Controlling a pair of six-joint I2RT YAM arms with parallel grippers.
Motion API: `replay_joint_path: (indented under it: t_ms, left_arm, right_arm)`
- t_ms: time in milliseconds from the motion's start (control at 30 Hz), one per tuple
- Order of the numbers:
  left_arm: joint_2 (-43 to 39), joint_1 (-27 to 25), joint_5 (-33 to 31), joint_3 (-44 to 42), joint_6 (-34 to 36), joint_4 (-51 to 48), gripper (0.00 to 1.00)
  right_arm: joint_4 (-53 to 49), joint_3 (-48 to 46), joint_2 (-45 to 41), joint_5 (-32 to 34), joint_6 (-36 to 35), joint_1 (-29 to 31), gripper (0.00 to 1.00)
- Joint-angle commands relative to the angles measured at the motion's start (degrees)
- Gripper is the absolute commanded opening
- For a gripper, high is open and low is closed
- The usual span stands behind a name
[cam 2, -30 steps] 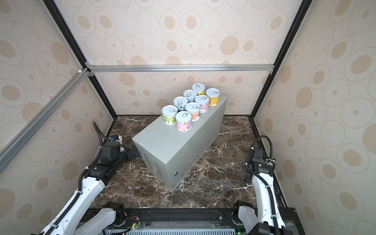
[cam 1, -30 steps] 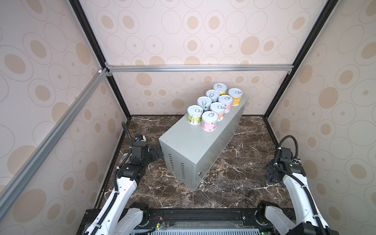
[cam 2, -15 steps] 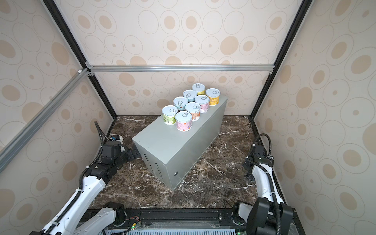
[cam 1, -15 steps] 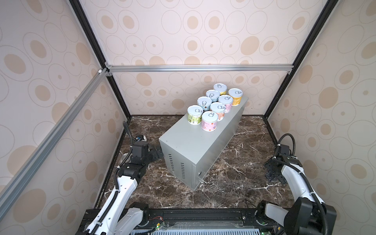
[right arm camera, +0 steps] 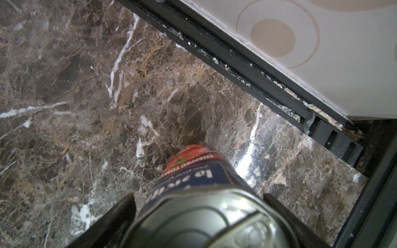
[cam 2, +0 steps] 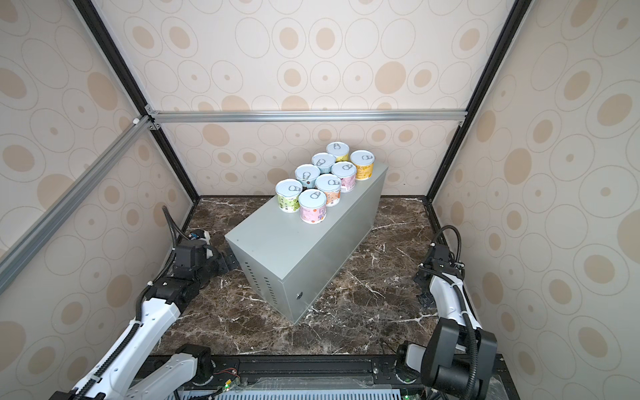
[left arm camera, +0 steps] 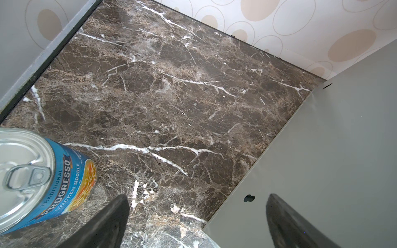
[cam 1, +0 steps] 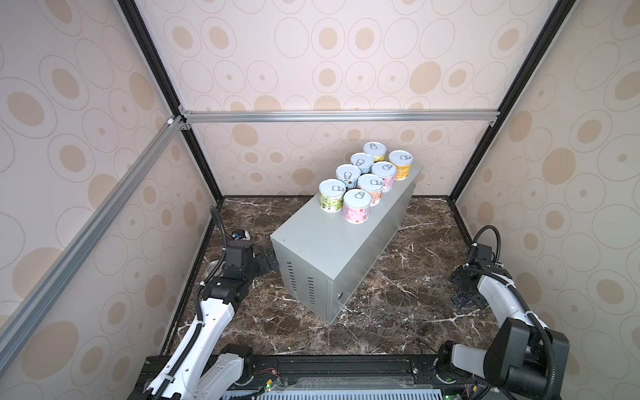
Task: Place and organize the canned foods onto the counter
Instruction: 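Lift the dark-labelled can with the right gripper toward the box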
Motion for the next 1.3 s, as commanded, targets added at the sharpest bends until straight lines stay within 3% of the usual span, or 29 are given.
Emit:
replay_joint_path:
  t_ms: [0,433,767,933,1267]
  left_arm:
    - [0.64,-0.74,4.98,0.54,-0.07,2.9,0.99]
    - [0.51,-0.76,5.4,0.19,-0.02,3.23,0.99]
    - [0.43,-0.64,5.48,0.19,0.07,3.25,1.0]
    - [0.36,-0.42,5.62,0.1,0.16,3.49,0.99]
    - [0.17,0.46,5.9,-0.23,0.24,3.77,0.99]
  right_arm:
    - [0.64,-0.01,0.54,-0.41,-1.27,-0.36,0.94]
    - [-0.77,0.43,-0.14,-1.73,-3.94,-0.29,0.74]
    - [-3.29,3.46,-1.51,-8.48,-9.02,0.83,0.5]
    - [-5.86,7.07,0.88,-7.96,-10.8,7.66,0.49]
    - [-7.48,14.72,8.84,-2.93,-9.71,30.08,0.49]
